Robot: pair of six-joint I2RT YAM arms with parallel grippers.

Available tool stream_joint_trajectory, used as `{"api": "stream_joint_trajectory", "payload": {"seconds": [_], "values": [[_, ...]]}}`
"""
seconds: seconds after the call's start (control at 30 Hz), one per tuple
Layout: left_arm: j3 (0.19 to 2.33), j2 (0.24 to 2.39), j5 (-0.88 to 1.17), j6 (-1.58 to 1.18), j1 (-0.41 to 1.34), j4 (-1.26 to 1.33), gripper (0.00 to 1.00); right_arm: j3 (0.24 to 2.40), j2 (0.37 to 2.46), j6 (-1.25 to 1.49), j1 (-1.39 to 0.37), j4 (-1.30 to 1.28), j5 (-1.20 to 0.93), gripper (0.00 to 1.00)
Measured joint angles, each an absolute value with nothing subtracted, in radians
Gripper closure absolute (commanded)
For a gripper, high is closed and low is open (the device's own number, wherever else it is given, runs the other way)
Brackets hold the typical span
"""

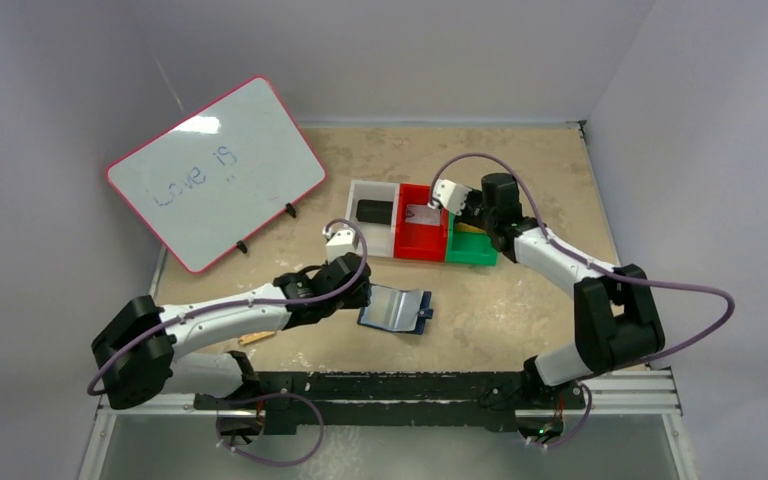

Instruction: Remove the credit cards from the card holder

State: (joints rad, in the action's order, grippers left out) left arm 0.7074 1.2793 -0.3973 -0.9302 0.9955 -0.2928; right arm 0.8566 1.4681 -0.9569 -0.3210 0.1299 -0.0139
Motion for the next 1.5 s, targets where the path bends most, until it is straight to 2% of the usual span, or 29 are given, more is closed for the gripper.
{"api": "stream_joint_trajectory", "payload": {"seconds": [0.73, 1.07, 1.3, 1.4, 1.5], "values": [[0.701, 1.143, -0.398, -0.871, 0.931, -0.373, 0.69, 0.860, 1.609, -1.034, -0.301, 0.144, -0.045, 1.00], [0.681, 1.117, -0.398, -0.871, 0.931, -0.387, 0.70, 0.891, 1.617, -1.048, -0.300, 0.089, -0.079, 0.79], [0.680, 1.116, -0.398, -0.871, 0.931, -0.389, 0.71, 0.915, 1.616, -1.048, -0.300, 0.024, -0.112, 0.77], [0.680, 1.116, -0.398, -0.871, 0.931, -0.390, 0.71, 0.915, 1.601, -0.962, -0.300, 0.032, -0.093, 0.77], [0.680, 1.116, -0.402, -0.871, 0.931, -0.390, 0.71, 0.940, 1.569, -0.762, -0.299, 0.041, -0.052, 0.85]]}}
